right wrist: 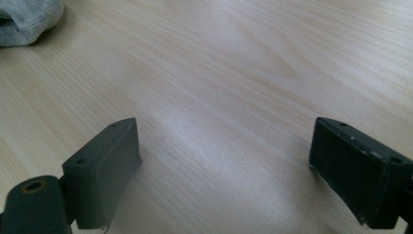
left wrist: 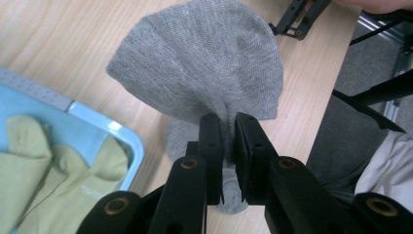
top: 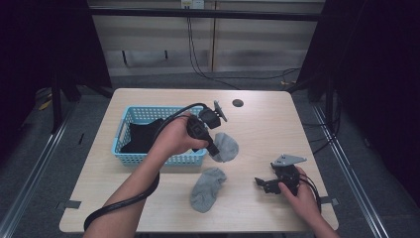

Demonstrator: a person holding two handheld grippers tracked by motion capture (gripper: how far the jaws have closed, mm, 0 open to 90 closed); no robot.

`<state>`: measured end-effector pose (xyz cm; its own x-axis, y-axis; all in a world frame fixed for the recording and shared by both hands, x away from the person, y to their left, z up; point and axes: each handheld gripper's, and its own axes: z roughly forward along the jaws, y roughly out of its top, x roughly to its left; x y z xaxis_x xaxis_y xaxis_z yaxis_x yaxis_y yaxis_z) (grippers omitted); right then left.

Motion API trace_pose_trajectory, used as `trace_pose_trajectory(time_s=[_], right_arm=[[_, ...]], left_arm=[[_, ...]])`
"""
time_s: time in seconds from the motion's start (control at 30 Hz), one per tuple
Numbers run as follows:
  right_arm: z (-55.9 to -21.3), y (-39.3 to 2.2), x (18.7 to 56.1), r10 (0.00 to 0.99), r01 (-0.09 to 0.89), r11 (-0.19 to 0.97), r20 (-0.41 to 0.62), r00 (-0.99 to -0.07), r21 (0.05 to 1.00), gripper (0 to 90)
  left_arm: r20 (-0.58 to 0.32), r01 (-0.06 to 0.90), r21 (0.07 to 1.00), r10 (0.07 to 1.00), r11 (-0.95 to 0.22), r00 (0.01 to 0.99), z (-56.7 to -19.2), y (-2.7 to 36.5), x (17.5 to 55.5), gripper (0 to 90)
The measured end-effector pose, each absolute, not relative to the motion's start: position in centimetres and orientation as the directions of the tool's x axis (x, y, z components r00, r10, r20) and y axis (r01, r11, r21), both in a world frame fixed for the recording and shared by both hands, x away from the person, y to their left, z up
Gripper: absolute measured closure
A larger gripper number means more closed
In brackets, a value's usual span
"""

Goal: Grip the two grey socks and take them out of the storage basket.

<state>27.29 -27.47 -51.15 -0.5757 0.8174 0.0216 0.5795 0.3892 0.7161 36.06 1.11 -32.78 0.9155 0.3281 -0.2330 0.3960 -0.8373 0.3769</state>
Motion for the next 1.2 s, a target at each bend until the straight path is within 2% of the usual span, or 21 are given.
trace_pose_trajectory(time_s=[0.13,0.77,1.2], right_arm=[[-51.2,-27.5,27.3,0.817,0.579,0.389,0.021,-0.576,0.716,10.7],[-51.1,-27.5,27.3,0.818,0.582,0.388,0.024,-0.575,0.715,10.7],[-51.1,-27.5,27.3,0.816,0.581,0.391,0.022,-0.577,0.714,10.7]], left_arm=[[-0.216,0.4,0.397,0.339,-0.826,0.916,-33.2,1.3,36.3,66.9],[-0.214,0.455,0.38,0.402,-0.806,0.89,-34.5,4.4,35.8,54.3],[-0.203,0.484,0.394,0.44,-0.781,0.875,-36.3,7.0,34.7,40.5]])
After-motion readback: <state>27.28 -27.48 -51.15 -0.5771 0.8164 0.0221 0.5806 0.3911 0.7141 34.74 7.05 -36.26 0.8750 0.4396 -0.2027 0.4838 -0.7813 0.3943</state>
